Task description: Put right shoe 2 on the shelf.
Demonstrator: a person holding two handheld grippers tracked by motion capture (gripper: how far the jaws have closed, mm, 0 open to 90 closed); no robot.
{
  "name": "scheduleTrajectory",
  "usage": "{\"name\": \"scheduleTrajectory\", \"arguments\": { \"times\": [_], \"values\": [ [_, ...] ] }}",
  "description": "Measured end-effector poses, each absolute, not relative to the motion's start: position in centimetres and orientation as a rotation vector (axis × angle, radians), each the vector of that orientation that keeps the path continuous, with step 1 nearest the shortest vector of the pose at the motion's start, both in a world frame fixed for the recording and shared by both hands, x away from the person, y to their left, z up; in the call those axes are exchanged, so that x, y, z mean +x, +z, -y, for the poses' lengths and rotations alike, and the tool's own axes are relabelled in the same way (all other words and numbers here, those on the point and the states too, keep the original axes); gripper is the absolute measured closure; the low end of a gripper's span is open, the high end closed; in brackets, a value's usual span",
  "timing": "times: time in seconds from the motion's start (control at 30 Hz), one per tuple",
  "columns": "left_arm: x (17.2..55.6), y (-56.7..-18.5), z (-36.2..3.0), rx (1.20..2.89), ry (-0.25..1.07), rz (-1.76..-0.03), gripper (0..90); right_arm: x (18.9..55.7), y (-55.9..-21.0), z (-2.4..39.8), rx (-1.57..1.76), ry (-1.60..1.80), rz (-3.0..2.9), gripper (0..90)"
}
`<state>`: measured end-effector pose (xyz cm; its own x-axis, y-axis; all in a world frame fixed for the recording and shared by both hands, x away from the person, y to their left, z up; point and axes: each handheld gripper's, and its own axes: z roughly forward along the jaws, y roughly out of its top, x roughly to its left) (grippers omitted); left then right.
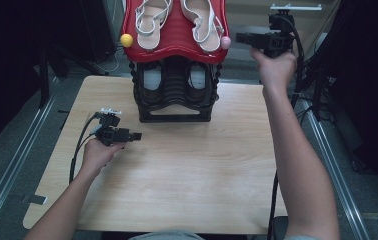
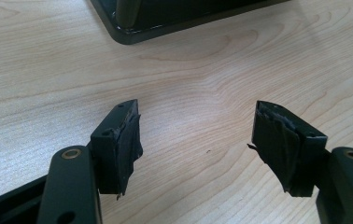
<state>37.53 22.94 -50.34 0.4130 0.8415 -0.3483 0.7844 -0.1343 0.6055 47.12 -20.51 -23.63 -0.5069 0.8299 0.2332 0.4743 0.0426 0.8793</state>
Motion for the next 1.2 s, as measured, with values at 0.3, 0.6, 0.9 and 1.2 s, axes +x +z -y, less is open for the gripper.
{"name": "scheduleTrajectory", "arguments": {
  "times": [0.3,0.6,0.9,1.2],
  "values": [
    [37.5,-50.4,-22.8,1.924,0.107,-1.384,32.9,46.4,-26.7,21.4,1.368,1.476,-1.966,61.9],
    [37.5,-50.4,-22.8,1.917,0.104,-1.379,32.9,45.3,-30.0,21.7,1.414,1.451,-1.973,62.9],
    [37.5,-50.3,-22.8,1.923,0.106,-1.375,32.9,44.2,-32.9,21.9,1.445,1.466,-2.004,63.2],
    [37.4,-50.3,-22.7,1.925,0.107,-1.373,32.9,41.9,-37.0,21.8,1.447,1.471,-2.021,64.3]
  ]
}}
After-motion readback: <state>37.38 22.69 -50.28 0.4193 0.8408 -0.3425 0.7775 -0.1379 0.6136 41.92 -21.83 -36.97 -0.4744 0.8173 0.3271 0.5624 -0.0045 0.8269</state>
